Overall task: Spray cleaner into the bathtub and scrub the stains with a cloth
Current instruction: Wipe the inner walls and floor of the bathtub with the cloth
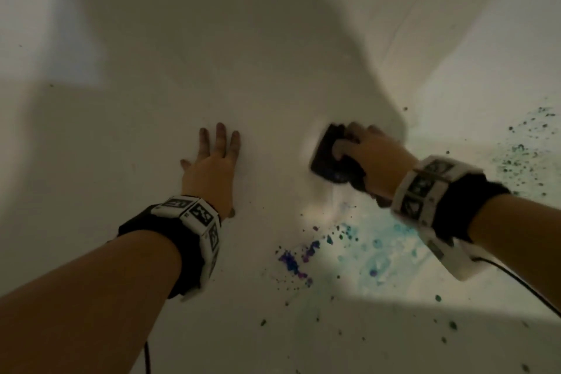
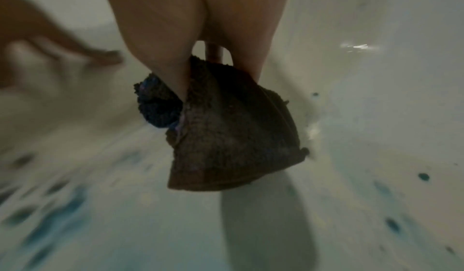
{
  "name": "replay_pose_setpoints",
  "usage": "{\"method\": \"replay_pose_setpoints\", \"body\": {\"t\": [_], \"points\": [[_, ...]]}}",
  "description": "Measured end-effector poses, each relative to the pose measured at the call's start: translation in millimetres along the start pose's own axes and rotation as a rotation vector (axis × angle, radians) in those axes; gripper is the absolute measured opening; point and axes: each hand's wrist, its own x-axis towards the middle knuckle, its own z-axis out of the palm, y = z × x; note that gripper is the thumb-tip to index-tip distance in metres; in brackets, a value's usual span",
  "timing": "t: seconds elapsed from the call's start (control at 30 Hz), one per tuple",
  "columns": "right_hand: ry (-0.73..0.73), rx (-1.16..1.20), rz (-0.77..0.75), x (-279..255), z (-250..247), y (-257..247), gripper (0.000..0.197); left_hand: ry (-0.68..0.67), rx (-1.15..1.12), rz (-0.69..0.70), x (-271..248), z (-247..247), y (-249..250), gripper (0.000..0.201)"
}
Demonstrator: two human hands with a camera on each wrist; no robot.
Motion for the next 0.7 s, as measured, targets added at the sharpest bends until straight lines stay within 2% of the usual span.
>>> {"method": "replay_pose_setpoints", "body": {"t": [0.17, 0.27, 0.4, 0.5, 0.53, 0.6, 0.7], "points": [[-0.18, 0.029, -0.181, -48, 40, -26, 0.051, -0.001, 0.007, 0.002, 1, 2, -2, 0.13], [-0.338, -0.029, -0.171, -60, 47, -33, 0.065, 0.005, 0.02, 0.008, 2, 1, -1, 0.129], [-0.187, 0.152, -0.06, -63, 33, -41, 0.038, -0.018, 0.073, 0.075, -3, -3, -12, 0.129], [0.004, 0.41, 0.005, -79, 22, -63, 0.03, -0.067, 0.255, 0.144, -18, 9, -30, 0.127], [0.016, 0.498, 0.001, -88, 16, -78, 0.028, -0.076, 0.311, 0.144, -28, 18, -38, 0.128], [-0.083, 0.584, -0.071, -110, 11, -112, 0.025, -0.113, 0.39, 0.107, -50, 36, -52, 0.132], [-0.311, 0.596, -0.272, -132, 30, -167, 0.031, -0.156, 0.373, 0.038, -69, 55, -64, 0.134]]}}
